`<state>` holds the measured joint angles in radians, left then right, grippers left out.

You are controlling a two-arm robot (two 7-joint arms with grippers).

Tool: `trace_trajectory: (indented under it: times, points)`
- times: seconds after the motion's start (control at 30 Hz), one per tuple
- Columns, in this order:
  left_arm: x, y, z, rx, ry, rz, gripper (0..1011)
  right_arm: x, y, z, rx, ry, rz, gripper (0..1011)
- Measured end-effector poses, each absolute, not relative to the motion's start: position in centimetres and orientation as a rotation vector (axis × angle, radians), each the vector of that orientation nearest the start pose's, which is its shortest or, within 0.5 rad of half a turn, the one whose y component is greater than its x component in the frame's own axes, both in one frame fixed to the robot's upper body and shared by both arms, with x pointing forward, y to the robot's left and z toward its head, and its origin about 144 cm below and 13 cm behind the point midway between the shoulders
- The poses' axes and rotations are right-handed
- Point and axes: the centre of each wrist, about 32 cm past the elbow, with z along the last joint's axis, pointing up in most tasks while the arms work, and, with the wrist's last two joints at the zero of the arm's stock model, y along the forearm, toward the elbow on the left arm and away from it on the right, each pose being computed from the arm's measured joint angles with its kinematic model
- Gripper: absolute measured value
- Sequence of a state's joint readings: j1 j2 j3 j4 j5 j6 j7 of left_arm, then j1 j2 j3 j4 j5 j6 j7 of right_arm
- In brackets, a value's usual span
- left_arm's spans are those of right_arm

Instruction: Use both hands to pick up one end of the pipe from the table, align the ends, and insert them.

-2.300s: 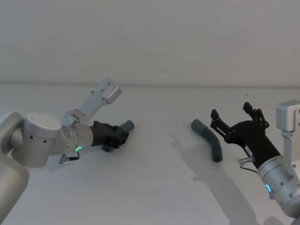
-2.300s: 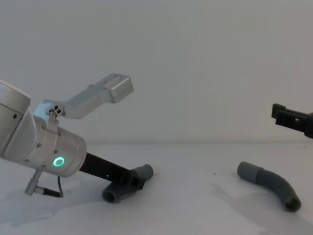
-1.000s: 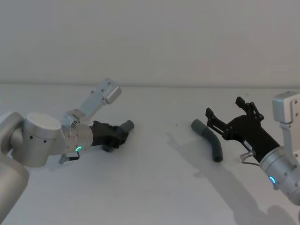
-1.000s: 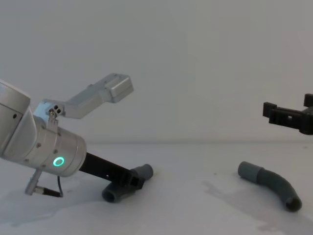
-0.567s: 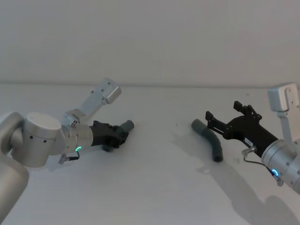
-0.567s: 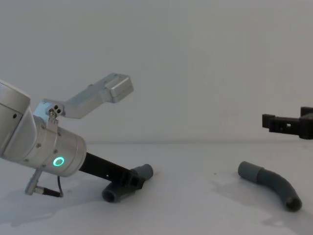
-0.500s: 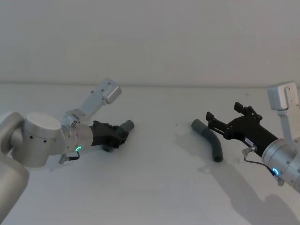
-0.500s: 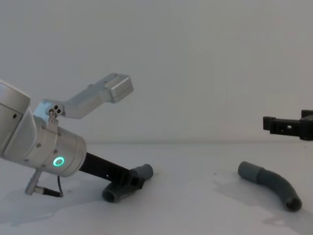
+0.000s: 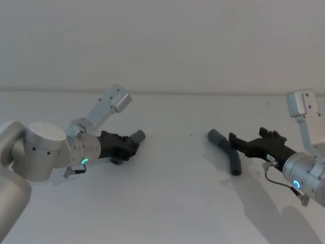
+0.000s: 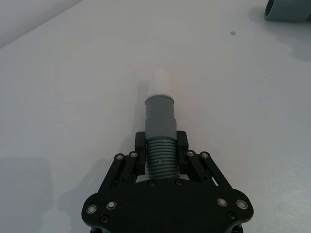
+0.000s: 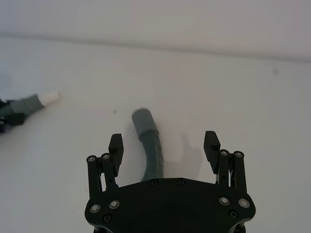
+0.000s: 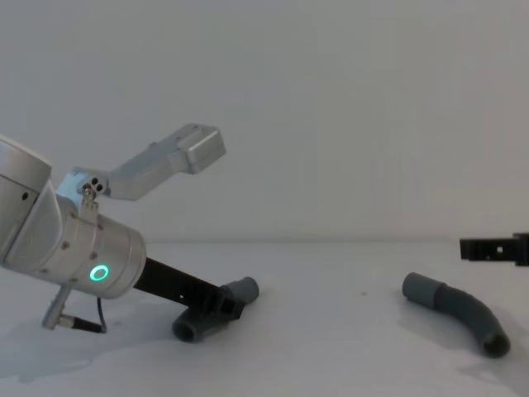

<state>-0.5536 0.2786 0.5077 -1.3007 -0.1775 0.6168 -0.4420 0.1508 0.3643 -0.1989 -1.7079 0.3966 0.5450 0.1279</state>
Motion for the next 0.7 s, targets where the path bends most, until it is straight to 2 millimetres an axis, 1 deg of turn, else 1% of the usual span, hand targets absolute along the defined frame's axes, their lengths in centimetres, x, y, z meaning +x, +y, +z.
trace_trajectory:
  times: [0.3,0.7]
  points:
    - [58.0,18.8,123.0,0.567,0.169,0.828,343,48.6,-25.1,122.2,-0.34,0.322,-1.215,1003]
    - [58.0,18.8,123.0,0.567,0.168,0.828,343,48.6,-24.1,121.9,-0.376,0.332,-1.202,1003]
